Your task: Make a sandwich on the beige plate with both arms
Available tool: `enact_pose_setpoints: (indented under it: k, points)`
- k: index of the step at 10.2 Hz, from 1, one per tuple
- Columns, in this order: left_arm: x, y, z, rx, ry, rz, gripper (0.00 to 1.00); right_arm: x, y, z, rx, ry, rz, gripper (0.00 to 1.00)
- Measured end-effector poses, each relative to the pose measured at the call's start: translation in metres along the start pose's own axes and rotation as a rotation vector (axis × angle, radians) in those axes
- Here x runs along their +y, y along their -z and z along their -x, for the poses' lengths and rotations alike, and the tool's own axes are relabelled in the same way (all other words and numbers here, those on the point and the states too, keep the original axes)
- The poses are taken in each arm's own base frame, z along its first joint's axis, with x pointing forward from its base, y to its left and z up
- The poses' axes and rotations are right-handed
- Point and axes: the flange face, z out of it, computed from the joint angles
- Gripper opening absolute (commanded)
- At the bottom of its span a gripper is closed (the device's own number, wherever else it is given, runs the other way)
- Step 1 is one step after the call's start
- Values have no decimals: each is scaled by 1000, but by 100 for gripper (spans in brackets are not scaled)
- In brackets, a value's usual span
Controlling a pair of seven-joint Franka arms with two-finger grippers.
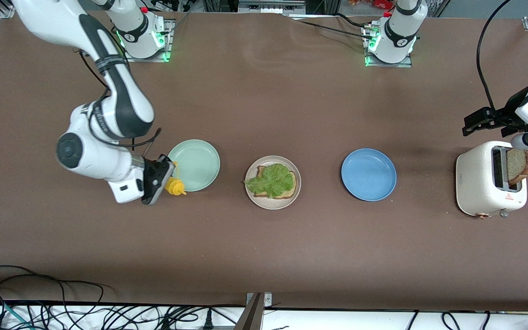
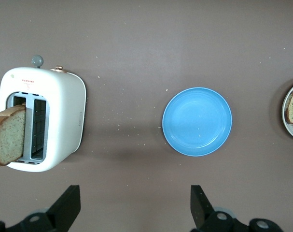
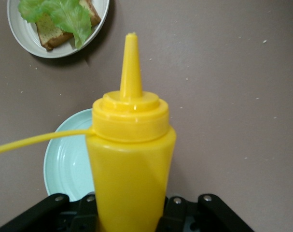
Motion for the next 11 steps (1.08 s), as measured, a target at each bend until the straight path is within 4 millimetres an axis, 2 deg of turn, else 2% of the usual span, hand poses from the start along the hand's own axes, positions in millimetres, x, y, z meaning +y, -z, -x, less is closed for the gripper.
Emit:
enact_pose_setpoints:
  k: [2, 5, 7, 10, 11]
  points:
    - [0, -1, -1, -2, 0, 0, 100, -36, -3, -31, -116, -16, 114, 0]
    - [0, -2, -1, -4, 0, 0, 100, -103, 4, -88, -244, 45, 319, 0]
    - [0, -2, -1, -4, 0, 0, 100, -120, -6, -98, -294, 111, 369, 0]
    - [0, -3, -1, -4, -1, -1, 100, -153, -39, -114, -401, 244, 452, 0]
    - [1, -3, -1, -4, -1, -1, 100, -159, -44, -118, -445, 285, 497, 0]
